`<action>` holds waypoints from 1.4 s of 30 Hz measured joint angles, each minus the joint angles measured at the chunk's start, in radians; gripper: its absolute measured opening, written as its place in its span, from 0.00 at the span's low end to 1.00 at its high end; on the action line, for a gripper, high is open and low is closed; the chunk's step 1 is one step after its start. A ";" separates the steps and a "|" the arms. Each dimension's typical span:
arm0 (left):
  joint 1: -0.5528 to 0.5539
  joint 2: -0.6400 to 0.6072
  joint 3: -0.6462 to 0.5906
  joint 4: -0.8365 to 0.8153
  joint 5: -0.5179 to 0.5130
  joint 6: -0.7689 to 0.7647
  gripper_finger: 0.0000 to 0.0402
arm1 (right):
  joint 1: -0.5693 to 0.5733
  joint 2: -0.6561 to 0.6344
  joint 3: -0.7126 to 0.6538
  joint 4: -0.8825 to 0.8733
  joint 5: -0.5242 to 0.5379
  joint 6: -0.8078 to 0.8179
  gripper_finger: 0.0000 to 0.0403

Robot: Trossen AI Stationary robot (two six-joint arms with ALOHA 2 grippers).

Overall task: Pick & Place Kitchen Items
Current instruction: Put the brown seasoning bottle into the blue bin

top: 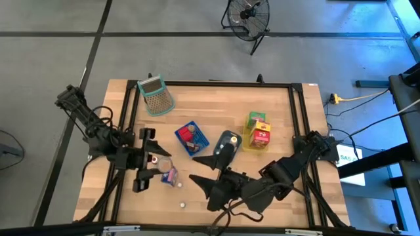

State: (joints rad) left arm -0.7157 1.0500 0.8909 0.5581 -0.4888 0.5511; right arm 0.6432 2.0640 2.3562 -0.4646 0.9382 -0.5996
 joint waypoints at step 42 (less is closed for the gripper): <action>0.151 0.052 -0.001 0.156 0.263 -0.054 0.49 | -0.213 0.000 -0.001 0.275 -0.610 0.166 0.70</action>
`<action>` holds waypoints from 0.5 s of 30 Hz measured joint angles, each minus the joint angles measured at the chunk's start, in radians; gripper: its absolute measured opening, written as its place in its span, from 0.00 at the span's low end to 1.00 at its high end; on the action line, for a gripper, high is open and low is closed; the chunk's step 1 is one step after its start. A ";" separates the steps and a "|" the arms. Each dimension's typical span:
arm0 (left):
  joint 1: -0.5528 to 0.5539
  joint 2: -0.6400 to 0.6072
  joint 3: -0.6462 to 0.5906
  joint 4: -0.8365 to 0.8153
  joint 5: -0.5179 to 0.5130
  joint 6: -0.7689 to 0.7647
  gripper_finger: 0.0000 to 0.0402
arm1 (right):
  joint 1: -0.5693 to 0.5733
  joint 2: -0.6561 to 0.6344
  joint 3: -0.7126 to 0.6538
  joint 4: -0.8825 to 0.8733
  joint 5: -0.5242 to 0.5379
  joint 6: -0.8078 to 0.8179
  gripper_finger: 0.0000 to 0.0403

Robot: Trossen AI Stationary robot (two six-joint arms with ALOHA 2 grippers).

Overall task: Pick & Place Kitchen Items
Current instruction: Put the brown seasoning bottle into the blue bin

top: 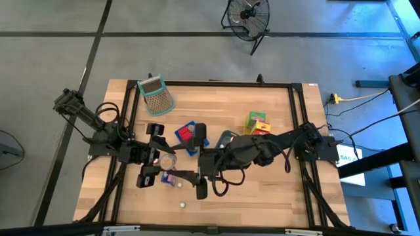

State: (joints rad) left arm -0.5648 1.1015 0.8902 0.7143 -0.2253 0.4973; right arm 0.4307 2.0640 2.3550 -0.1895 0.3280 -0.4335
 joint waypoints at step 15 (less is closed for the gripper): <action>0.058 0.000 0.000 0.008 0.045 -0.057 0.49 | -0.027 0.000 0.000 -0.023 -0.029 0.014 0.63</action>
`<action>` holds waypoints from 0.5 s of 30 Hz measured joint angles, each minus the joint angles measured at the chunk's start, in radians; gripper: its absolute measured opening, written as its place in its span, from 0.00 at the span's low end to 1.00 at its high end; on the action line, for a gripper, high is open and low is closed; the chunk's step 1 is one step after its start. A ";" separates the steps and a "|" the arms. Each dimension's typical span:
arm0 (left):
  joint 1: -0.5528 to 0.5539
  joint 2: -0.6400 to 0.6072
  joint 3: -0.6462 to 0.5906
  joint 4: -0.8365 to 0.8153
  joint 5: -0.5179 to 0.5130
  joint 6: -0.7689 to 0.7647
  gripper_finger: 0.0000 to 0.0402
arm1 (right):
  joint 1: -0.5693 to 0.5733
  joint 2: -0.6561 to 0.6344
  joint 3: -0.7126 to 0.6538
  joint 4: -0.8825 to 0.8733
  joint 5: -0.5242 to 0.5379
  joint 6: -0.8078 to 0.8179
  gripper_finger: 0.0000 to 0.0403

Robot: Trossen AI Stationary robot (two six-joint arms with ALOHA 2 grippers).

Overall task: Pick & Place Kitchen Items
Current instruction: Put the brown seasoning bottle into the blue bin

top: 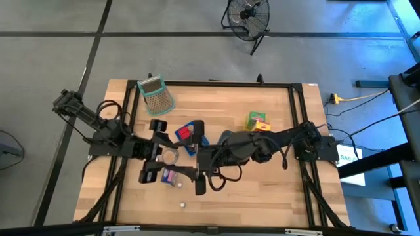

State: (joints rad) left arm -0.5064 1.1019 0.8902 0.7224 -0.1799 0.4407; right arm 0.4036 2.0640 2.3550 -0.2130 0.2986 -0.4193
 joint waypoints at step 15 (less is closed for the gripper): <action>0.011 0.002 0.000 -0.015 0.006 -0.006 0.49 | -0.023 -0.002 0.002 -0.035 -0.049 0.047 0.46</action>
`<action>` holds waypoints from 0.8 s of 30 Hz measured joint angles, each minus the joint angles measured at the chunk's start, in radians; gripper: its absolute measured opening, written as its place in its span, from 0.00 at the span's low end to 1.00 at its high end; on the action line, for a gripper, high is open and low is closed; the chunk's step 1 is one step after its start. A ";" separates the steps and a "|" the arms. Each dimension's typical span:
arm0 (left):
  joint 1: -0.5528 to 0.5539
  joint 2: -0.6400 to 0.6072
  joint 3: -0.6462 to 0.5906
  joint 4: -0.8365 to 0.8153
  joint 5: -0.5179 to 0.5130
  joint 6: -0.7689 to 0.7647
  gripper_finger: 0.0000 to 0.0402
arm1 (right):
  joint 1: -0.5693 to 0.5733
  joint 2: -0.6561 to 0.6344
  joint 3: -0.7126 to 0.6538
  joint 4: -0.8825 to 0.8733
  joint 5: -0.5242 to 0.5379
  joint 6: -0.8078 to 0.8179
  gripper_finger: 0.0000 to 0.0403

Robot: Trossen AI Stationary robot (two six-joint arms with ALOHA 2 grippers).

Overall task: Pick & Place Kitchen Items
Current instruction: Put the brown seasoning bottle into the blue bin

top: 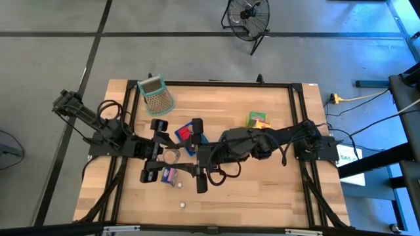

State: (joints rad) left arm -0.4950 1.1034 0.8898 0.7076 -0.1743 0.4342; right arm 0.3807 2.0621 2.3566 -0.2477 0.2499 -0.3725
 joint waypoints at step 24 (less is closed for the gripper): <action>-0.072 0.002 0.000 -0.067 -0.232 0.088 0.62 | 0.022 -0.003 -0.001 -0.090 0.128 -0.001 0.46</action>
State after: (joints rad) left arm -0.5673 1.1050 0.8898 0.6403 -0.4067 0.5221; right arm 0.4028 2.0586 2.3554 -0.3374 0.3780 -0.3737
